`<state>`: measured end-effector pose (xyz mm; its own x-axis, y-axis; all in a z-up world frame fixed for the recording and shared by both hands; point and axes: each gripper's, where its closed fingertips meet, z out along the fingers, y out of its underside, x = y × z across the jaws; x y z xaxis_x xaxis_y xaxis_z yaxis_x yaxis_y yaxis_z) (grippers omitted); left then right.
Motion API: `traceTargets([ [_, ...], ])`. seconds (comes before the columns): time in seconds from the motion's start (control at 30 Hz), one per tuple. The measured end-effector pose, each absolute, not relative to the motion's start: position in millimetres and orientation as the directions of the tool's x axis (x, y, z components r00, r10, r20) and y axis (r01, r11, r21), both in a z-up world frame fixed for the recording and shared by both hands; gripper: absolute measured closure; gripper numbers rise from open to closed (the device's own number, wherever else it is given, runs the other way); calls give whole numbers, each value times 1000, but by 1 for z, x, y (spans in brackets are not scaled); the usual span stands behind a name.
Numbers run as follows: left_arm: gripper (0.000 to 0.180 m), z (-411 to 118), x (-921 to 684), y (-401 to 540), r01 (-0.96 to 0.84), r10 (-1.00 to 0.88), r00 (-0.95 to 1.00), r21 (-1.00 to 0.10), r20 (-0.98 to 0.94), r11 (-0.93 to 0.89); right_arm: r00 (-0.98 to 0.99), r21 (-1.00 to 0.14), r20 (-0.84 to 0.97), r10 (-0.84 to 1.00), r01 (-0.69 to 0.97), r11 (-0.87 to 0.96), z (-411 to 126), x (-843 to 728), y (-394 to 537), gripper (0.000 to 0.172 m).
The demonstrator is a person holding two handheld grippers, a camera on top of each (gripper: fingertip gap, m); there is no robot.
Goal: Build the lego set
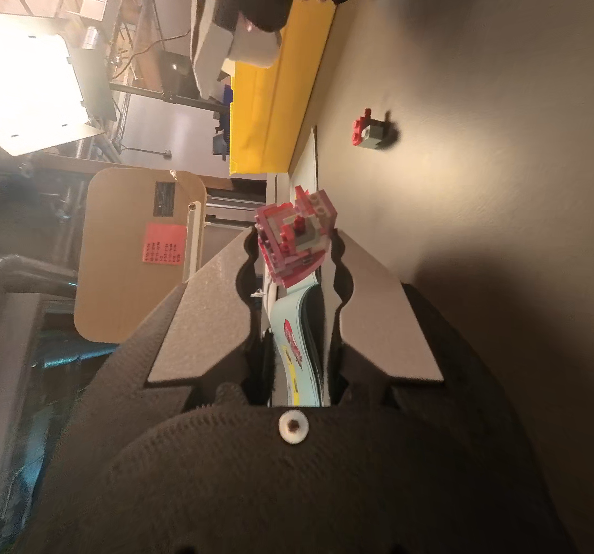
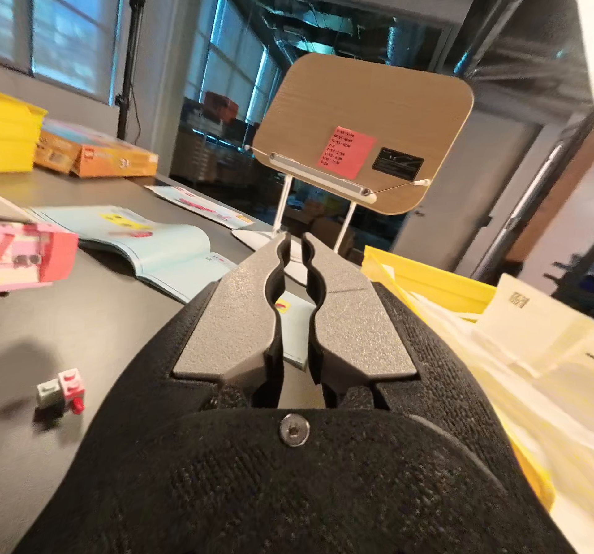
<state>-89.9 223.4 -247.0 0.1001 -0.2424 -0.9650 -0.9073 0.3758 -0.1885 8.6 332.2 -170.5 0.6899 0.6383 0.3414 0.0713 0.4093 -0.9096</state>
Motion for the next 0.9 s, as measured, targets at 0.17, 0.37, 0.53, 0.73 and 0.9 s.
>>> traceTargets([
  [0.17,135,-249,-88,223,-910,-236,82,-169,-968,379,683,-900,388,619,137,413,-179,5,334,170],
  [0.37,135,-253,-88,224,-916,-226,54,-138,-973,377,703,-915,358,614,134,380,-181,11,341,170],
  [0.53,135,-256,-86,223,-915,-237,46,-136,-970,380,693,-917,363,623,145,373,-184,8,341,170],
  [0.73,135,-257,-86,224,-916,-243,43,-135,-969,378,671,-907,393,629,172,384,-186,3,338,170],
  [0.9,135,-258,-86,224,-916,-245,38,-131,-969,379,649,-896,425,632,199,398,-189,-2,335,170],
])
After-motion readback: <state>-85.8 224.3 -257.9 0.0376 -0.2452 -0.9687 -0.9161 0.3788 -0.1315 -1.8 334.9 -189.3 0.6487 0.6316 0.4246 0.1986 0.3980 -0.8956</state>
